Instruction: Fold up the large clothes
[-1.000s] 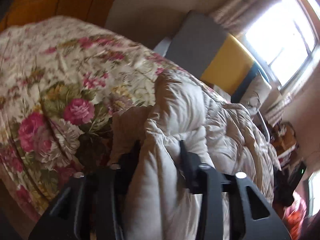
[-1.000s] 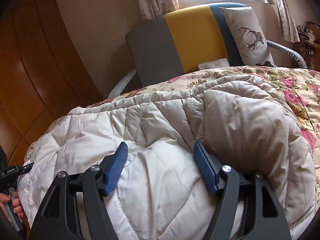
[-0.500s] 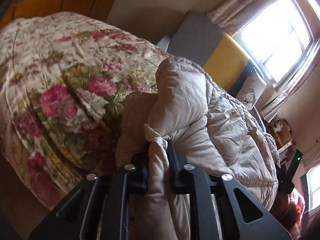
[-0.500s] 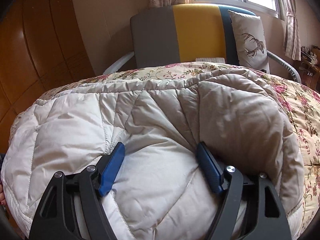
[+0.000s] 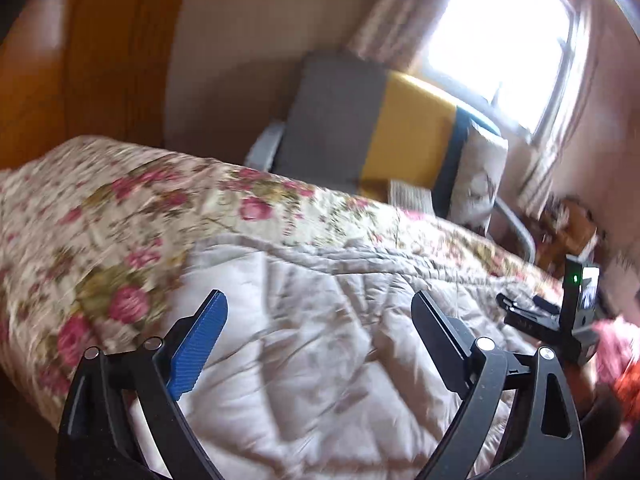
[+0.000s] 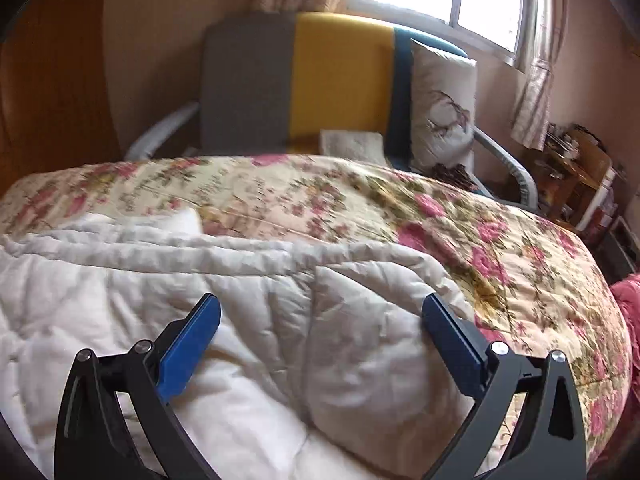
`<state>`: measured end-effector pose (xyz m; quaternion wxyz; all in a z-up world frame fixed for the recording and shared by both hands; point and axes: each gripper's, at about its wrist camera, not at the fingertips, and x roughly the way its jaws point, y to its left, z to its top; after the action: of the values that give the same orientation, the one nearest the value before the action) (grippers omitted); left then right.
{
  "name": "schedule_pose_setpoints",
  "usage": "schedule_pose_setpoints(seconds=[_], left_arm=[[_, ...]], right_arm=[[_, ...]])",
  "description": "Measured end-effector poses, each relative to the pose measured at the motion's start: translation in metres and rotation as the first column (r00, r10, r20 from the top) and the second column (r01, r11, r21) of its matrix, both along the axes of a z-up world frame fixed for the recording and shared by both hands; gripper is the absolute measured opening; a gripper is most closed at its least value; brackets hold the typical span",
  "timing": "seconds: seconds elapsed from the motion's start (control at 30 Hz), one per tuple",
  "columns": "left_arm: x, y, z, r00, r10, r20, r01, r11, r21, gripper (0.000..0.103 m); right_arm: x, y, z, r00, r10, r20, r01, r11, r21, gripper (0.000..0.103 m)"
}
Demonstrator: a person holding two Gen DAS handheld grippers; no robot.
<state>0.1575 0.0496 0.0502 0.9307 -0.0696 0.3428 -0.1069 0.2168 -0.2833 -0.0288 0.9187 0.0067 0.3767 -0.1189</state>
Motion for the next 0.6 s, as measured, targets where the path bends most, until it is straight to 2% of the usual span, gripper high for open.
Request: schedule_pose_setpoints(seconds=[0.07,0.1,0.13,0.17,0.2,0.27,0.3,0.47,0.6], left_arm=[[0.019,-0.026,-0.014,0.999,-0.035,0.0,0.035,0.989,0.144,0.093],[0.03,-0.043,-0.029,0.999,-0.039,-0.001,0.038,0.962,0.271,0.093],[0.04,-0.049,-0.045,0.999,-0.033,-0.03,0.042,0.936,0.35,0.093],[0.047,-0.049,-0.061,0.998,-0.032,-0.062,0.053,0.926,0.375,0.094],[0.054,-0.043,-0.081,0.995,-0.039,-0.089,0.067,0.939,0.338,0.097],[0.056,-0.028,-0.093,0.997,-0.033,-0.069,0.049,0.967,0.251,0.1],[0.057,-0.025,-0.094,0.997,-0.031,-0.076,0.049,0.969,0.24,0.1],[0.041,-0.016,-0.081,0.998,-0.013,-0.069,0.029,0.972,0.235,0.1],[0.014,0.009,-0.057,0.996,0.089,0.015,-0.091,0.982,0.163,0.1]], right_arm=[[0.005,-0.016,-0.02,0.997,-0.066,-0.046,0.066,0.998,0.016,0.101],[0.004,-0.025,-0.028,0.995,-0.078,-0.054,0.081,0.996,0.049,0.101],[0.002,-0.033,-0.034,0.994,-0.092,-0.051,0.096,0.992,0.078,0.101],[-0.003,-0.041,-0.039,0.994,-0.107,-0.036,0.11,0.988,0.106,0.101],[-0.005,-0.048,-0.042,0.993,-0.114,-0.018,0.116,0.983,0.142,0.101],[-0.005,-0.056,-0.05,0.993,-0.113,-0.017,0.114,0.973,0.202,0.101],[-0.004,-0.058,-0.051,0.994,-0.107,-0.022,0.109,0.971,0.213,0.101],[-0.002,-0.052,-0.052,0.994,-0.105,-0.023,0.107,0.977,0.184,0.101],[-0.002,-0.047,-0.05,0.994,-0.11,-0.018,0.112,0.982,0.153,0.101]])
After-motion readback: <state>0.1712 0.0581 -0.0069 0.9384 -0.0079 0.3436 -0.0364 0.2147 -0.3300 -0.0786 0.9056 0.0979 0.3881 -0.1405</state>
